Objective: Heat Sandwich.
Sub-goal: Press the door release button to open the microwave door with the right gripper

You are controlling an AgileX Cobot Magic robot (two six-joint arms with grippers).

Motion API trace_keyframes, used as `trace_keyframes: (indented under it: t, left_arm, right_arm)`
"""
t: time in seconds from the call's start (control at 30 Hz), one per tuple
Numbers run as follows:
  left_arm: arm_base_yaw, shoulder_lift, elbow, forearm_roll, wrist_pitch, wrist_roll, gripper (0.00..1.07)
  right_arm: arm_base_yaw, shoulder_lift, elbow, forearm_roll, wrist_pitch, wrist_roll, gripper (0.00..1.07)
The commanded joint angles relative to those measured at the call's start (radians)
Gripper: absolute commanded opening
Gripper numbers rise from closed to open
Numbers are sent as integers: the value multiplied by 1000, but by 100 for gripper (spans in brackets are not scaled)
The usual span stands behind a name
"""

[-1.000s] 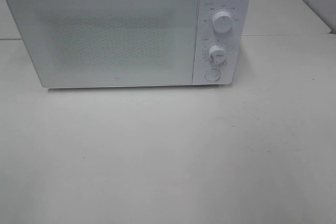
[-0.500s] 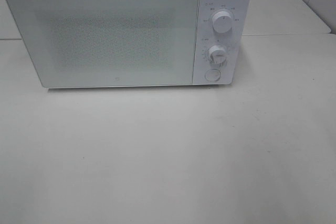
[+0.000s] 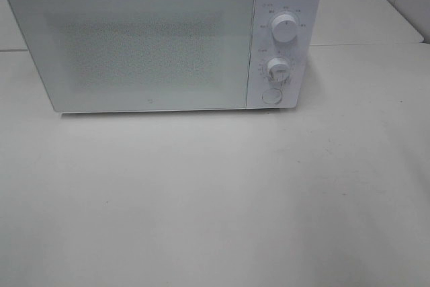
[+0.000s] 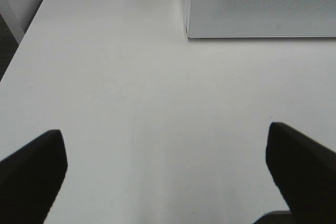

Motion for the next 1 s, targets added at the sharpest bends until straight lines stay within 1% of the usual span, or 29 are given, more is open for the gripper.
trace_keyframes:
  t: [0.03, 0.07, 0.17, 0.23, 0.37, 0.43, 0.5, 0.57, 0.67, 0.7, 0.8, 0.83, 0.9, 0.93, 0.97, 1.0]
  left_arm:
    - [-5, -18, 1, 0, -11, -4, 98]
    - [-5, -18, 1, 0, -11, -4, 98]
    - [-5, -18, 1, 0, -11, -4, 98]
    - [-5, -18, 1, 0, -11, -4, 98]
    - [-5, -18, 1, 0, -11, -4, 98]
    - [-5, -18, 1, 0, -11, -4, 98]
    - [-5, -18, 1, 0, -11, -4, 98]
    - [-5, -18, 1, 0, -11, -4, 98]
    - [-5, -18, 1, 0, -11, -4, 98]
    - [-5, -18, 1, 0, -11, -4, 98]
    - [-5, -18, 1, 0, -11, -4, 98]
    - [-5, -18, 1, 0, -11, -4, 98]
    - [-5, -18, 1, 0, -11, -4, 98]
    - [-5, -18, 1, 0, -11, -4, 98]
    - [-5, -18, 1, 0, -11, -4, 98]
    - [-5, -18, 1, 0, -11, -4, 98]
  right_arm:
    - [-5, 58, 4, 5, -76, 15, 76]
    - [-5, 95, 4, 5, -116, 27, 76]
    - [-5, 127, 4, 5, -151, 41, 76]
    - [-5, 178, 4, 1, -216, 49, 76]
    - [-5, 229, 14, 1, -292, 49, 76]
    - [-5, 272, 35, 1, -386, 48, 76]
    - [-5, 281, 47, 1, -415, 48, 76]
    - [-5, 317, 84, 3, -529, 37, 76]
    - [-5, 341, 108, 5, -598, 22, 76]
    - [-2, 369, 131, 13, -659, 18, 76]
    - [19, 400, 150, 42, -702, 3, 76]
    - [51, 434, 163, 84, -742, -39, 76]
    - [97, 478, 172, 123, -791, -98, 76]
    - [97, 478, 172, 123, -791, -98, 76]
    - [121, 501, 177, 151, -820, -126, 76]
    - [161, 539, 183, 208, -876, -167, 76]
